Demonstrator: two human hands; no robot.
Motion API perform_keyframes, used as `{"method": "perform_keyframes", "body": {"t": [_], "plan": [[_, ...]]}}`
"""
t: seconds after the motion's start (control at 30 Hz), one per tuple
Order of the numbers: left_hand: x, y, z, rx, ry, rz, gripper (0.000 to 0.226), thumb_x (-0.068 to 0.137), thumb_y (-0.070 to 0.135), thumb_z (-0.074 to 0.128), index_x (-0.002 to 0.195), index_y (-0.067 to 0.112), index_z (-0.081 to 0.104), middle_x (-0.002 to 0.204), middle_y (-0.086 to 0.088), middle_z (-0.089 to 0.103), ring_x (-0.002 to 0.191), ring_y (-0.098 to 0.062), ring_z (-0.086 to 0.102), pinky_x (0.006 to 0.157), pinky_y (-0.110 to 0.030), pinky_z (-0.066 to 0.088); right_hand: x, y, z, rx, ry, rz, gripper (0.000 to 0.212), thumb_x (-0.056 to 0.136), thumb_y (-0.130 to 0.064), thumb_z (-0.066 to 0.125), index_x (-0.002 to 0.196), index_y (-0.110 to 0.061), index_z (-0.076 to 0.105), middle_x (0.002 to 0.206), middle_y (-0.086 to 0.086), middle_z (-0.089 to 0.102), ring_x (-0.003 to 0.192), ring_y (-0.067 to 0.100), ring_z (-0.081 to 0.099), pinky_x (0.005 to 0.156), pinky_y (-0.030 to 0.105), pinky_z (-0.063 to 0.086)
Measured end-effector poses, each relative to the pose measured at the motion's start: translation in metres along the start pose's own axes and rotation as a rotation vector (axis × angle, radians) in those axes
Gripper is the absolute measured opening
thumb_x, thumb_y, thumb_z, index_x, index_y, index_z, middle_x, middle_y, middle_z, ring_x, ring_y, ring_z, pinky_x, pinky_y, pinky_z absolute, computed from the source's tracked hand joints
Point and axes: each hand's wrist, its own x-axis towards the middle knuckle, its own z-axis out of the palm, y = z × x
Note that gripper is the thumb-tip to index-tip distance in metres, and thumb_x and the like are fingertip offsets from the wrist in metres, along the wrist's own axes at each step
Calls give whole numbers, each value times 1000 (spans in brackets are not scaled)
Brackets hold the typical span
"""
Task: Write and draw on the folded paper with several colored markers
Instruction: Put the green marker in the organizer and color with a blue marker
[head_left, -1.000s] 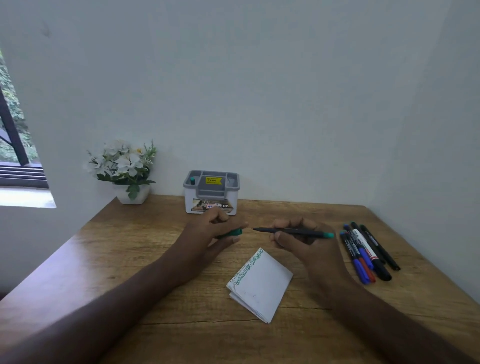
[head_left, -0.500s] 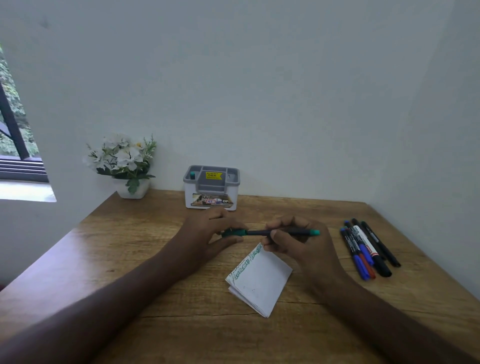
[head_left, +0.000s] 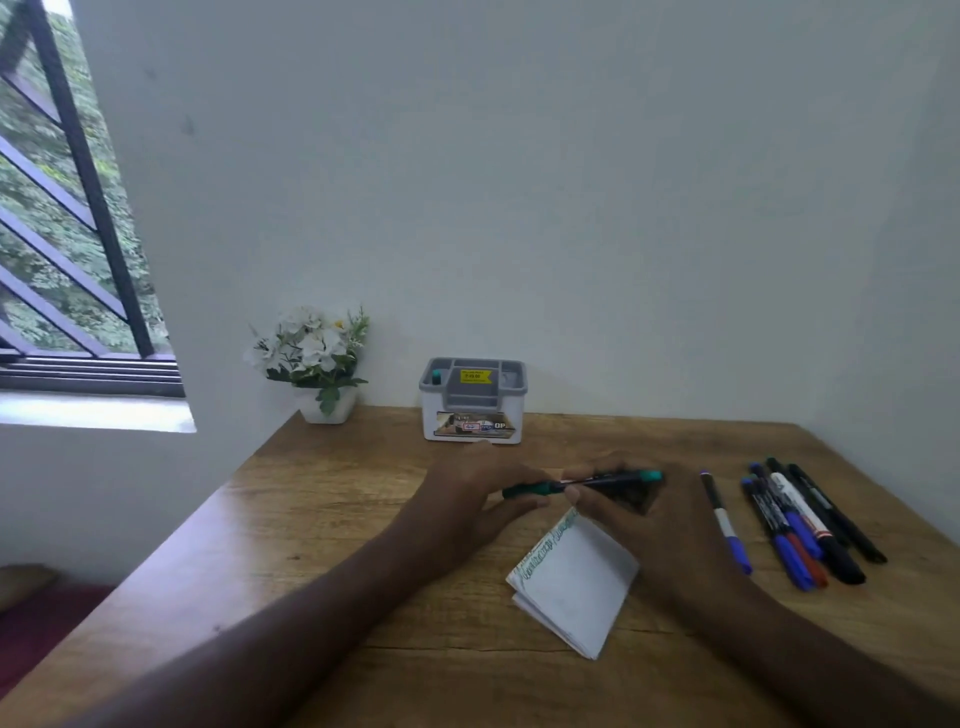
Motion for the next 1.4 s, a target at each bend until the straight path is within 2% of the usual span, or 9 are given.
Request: {"method": "perform_keyframes", "body": {"t": [0.23,0.37,0.53,0.63,0.73,0.87,1.0,1.2,1.4], "plan": [[4,14,10,-20,164,-13,17,89,25,81,106,20,79,91,7,76,79,-6,64,68,-30,55,-1,-2,-2,132,26,-119,12,81,-25,85,88,-32,77,74,-22,78,75,-6,74,63,6,53],[7,23,15,16,229,32,15,88,21,81,102,17,77,87,4,73,77,-8,62,65,-32,53,0,-6,-3,104,84,-142,21,81,-31,85,98,-21,81,81,-9,82,73,0,77,66,14,60],[7,27,16,38,240,22,22,88,22,81,109,26,75,93,10,74,81,-3,64,67,-30,56,-1,-7,-1,42,116,-114,27,79,-37,85,100,-20,80,82,-13,78,74,-5,74,60,8,55],[11,31,17,75,180,-52,28,92,24,77,119,27,74,104,9,76,89,-3,67,75,-29,59,-2,-7,3,-19,173,-126,38,78,-43,85,108,-21,78,92,-14,77,81,-3,73,64,7,54],[19,21,10,17,236,-263,33,91,22,78,123,24,69,108,7,76,89,-3,71,78,-20,58,-5,-8,6,-17,97,-164,47,79,-47,84,120,-29,71,94,-29,69,89,-20,65,67,0,50],[53,-4,-15,44,386,-431,21,95,27,74,114,24,65,98,15,72,81,3,68,65,-3,46,-2,-3,8,-49,30,-151,36,85,-38,83,117,-30,69,85,-14,76,87,-8,69,74,12,58],[107,-24,-33,107,505,-498,16,100,41,64,105,28,71,86,19,72,80,3,69,70,-18,54,1,1,7,-70,25,-155,25,87,-34,81,108,-34,68,84,-15,75,87,-8,69,74,13,59],[137,-42,-4,232,369,-642,25,89,54,69,98,32,77,86,21,74,89,-7,70,74,-30,54,3,5,6,-8,22,-169,19,87,-27,81,104,-29,74,82,-11,77,82,0,73,77,26,63],[124,-60,19,300,236,-676,42,77,60,64,84,24,85,74,7,75,84,-16,68,76,-37,60,0,3,4,-27,55,-189,15,90,-28,77,104,-29,73,85,-13,76,86,-4,70,77,20,61]]}}
